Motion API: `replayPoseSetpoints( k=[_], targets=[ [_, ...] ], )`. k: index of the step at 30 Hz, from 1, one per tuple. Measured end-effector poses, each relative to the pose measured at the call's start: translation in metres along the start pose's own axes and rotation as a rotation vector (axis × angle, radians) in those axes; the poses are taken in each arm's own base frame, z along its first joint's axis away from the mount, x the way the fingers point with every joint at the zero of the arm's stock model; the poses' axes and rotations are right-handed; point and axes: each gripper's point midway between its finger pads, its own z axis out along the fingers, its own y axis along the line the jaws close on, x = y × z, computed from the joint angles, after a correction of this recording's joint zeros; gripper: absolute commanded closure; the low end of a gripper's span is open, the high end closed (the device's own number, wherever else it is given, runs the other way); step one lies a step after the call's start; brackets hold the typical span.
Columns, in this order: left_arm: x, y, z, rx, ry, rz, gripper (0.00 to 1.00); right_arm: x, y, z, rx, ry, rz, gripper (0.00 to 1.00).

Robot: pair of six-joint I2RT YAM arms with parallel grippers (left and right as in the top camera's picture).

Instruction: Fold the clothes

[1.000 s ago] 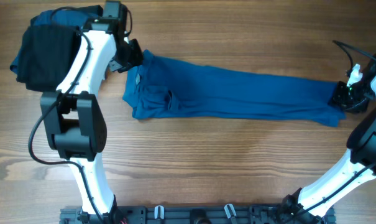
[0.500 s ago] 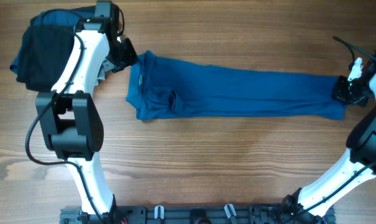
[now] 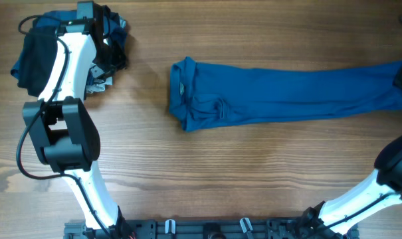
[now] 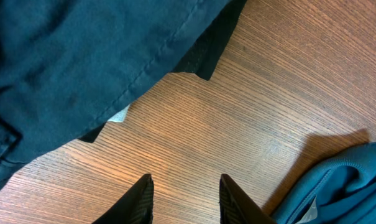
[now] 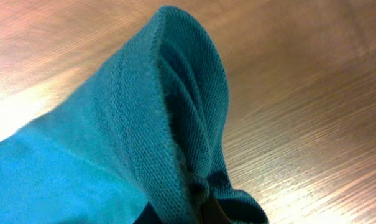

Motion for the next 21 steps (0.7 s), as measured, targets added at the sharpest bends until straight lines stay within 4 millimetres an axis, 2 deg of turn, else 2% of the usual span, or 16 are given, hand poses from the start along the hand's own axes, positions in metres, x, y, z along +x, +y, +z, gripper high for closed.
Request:
replayPoseSetpoints(
  k=[2,5,7,8,11,13,17,20,21],
  targets=[
    [0.0,0.0,0.0,0.0,0.002,0.0,0.66,-0.007,0.019,-0.026,-0.018,-0.037,-0.035,0.96],
    [0.001,0.0,0.0,0.0,0.002,0.0,0.67,-0.002,0.064,-0.064,-0.067,-0.041,-0.116,0.96],
    [0.001,0.0,0.0,0.0,0.003,0.0,0.67,0.011,0.101,-0.079,-0.114,-0.007,-0.173,0.96],
    [0.001,0.0,0.0,0.0,0.002,0.0,0.67,0.025,0.135,-0.083,-0.166,0.038,-0.203,0.96],
    [0.001,0.0,0.0,0.0,0.002,0.0,0.66,0.045,0.175,-0.081,-0.218,0.089,-0.225,0.96],
    [0.001,0.0,0.0,0.0,0.002,0.0,0.66,0.066,0.203,-0.074,-0.244,0.145,-0.231,0.96],
    [0.0,0.0,0.0,0.001,-0.001,0.0,0.66,0.108,0.278,-0.045,-0.327,0.187,-0.293,0.96],
    [0.0,-0.001,0.0,0.002,-0.001,0.0,0.66,0.132,0.315,-0.023,-0.358,0.192,-0.331,0.96],
    [0.0,-0.001,0.0,0.002,-0.001,0.0,0.67,0.143,0.331,-0.009,-0.371,0.192,-0.349,0.95]
  ],
)
